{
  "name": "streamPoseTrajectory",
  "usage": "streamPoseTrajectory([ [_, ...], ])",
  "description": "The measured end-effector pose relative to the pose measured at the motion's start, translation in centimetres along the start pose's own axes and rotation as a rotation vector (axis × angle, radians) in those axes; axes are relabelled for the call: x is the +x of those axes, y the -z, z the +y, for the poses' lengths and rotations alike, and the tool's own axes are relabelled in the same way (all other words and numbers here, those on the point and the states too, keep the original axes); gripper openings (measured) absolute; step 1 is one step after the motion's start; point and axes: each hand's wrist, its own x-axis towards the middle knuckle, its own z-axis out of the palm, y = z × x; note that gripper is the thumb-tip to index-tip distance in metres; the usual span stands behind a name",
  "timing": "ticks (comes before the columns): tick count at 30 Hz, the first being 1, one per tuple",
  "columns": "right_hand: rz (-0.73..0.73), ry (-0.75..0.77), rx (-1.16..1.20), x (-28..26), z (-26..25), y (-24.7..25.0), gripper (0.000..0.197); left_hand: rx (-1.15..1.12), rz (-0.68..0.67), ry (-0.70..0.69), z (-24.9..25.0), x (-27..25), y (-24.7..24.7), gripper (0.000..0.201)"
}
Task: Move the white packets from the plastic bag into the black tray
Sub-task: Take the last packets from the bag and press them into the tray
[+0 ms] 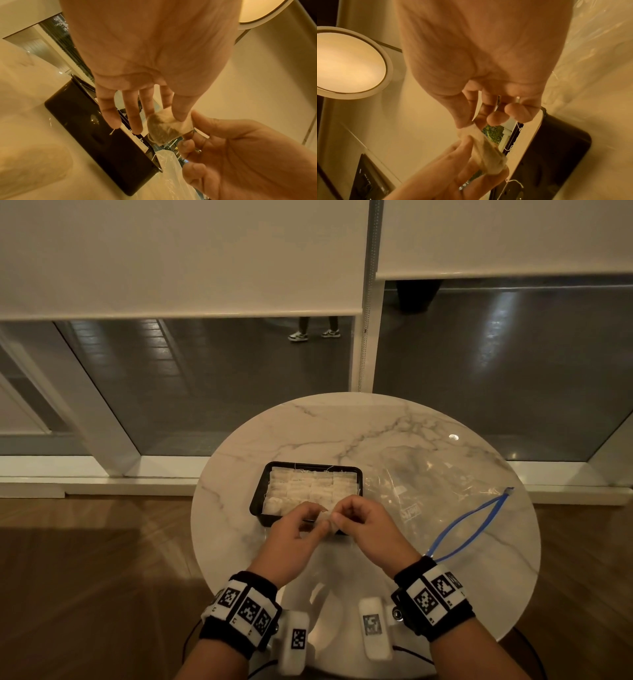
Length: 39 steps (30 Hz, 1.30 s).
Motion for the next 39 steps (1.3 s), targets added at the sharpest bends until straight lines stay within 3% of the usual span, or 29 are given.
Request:
streamPoseTrajectory([
  [7,0.023,0.044,-0.178,0.3,0.8,-0.2,0.006,-0.070,0.043,-0.012,-0.1,0.1,0.1,0.009],
  [11,0.198,0.038,-0.171,0.4,0.1,-0.2,0.009,-0.026,0.160,0.066,-0.8,0.4,0.4,0.011],
  [16,0.172,-0.037,-0.115,1.3,0.2,-0.5,0.008,0.358,0.234,0.074,-2.7,1.3,1.7,0.024],
  [19,0.229,-0.067,-0.191,3.0,1.6,-0.3,0.010,0.609,0.196,0.037,-3.5,2.1,1.9,0.024],
  [22,0.225,-0.109,-0.263,4.5,2.5,-0.5,0.011,0.688,0.159,0.026,-3.9,2.7,1.5,0.024],
  [34,0.001,-0.213,-0.633,8.2,2.1,-0.7,0.010,0.960,-0.027,0.098,-3.7,3.3,-0.5,0.044],
  [39,-0.073,-0.258,-0.708,9.5,2.0,-0.8,0.010,1.088,-0.096,0.101,-5.4,4.0,-1.0,0.076],
])
